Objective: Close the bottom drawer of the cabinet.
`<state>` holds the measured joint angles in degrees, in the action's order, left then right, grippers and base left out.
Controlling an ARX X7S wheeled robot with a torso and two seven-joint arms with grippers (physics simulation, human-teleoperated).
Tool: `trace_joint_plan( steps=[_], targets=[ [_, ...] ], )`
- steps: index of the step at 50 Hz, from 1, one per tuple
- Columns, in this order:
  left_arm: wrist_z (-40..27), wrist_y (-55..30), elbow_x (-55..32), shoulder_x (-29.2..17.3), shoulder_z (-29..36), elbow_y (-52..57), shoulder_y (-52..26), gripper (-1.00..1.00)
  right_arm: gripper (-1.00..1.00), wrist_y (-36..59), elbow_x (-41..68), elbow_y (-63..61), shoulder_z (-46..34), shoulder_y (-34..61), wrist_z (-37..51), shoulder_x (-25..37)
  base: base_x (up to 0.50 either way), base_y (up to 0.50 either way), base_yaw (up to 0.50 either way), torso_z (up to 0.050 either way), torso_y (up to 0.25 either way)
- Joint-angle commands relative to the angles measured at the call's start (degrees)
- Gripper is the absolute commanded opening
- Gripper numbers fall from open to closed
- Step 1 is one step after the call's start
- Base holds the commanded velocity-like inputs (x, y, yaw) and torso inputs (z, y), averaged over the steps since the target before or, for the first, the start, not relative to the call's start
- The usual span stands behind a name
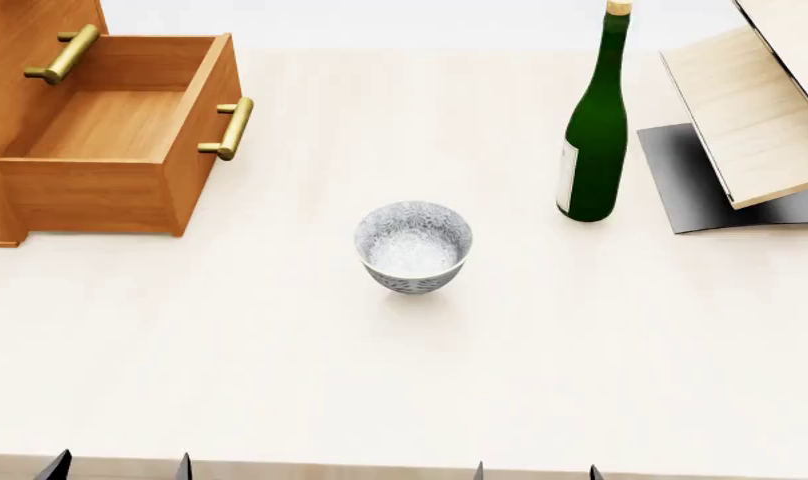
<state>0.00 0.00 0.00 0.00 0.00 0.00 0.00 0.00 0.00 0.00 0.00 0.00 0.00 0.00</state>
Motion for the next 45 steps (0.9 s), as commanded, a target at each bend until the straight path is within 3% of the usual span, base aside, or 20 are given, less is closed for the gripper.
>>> trace_joint_plan(
  steps=[1, 4, 16, 23, 37, 45],
  targets=[
    [-1.5, -1.1, 0.8, -1.2, 1.5, 0.6, 0.1, 1.00, 1.00, 0.3, 1.5, -0.2, -0.8, 0.0, 1.0, 0.9, 0.00, 0.00, 0.00, 0.000, 0.000],
    [-0.5, -3.7, 0.7, -2.2, 3.2, 1.6, 0.1, 1.00, 1.00, 0.4, 1.6, -0.3, -1.9, -0.2, 2.1, 1.6, 0.00, 0.00, 0.00, 0.000, 0.000],
    [-1.3, 1.2, -1.4, -3.9, 4.3, -0.9, 0.5, 1.00, 1.00, 2.7, 4.2, -0.1, -3.5, 0.4, 4.2, 2.8, 0.00, 0.00, 0.00, 0.000, 0.000],
    [-2.8, -7.1, -1.9, -4.9, 3.9, 8.6, 1.3, 1.00, 1.00, 5.6, 4.6, -3.3, -3.5, 1.1, 5.4, 4.4, 0.00, 0.00, 0.00, 0.000, 0.000],
    [-4.6, -18.6, 2.6, -8.4, 5.3, 26.4, 2.2, 1.00, 1.00, 19.1, 5.1, -22.1, -4.0, 2.5, 7.8, 7.0, 0.00, 0.00, 0.00, 0.000, 0.000],
    [-4.0, -29.3, 1.4, -8.5, 4.8, 39.1, 0.1, 1.00, 1.00, 26.6, 5.0, -32.6, -4.0, 3.9, 9.4, 8.4, 0.00, 0.00, 0.00, 0.000, 0.000]
  ],
)
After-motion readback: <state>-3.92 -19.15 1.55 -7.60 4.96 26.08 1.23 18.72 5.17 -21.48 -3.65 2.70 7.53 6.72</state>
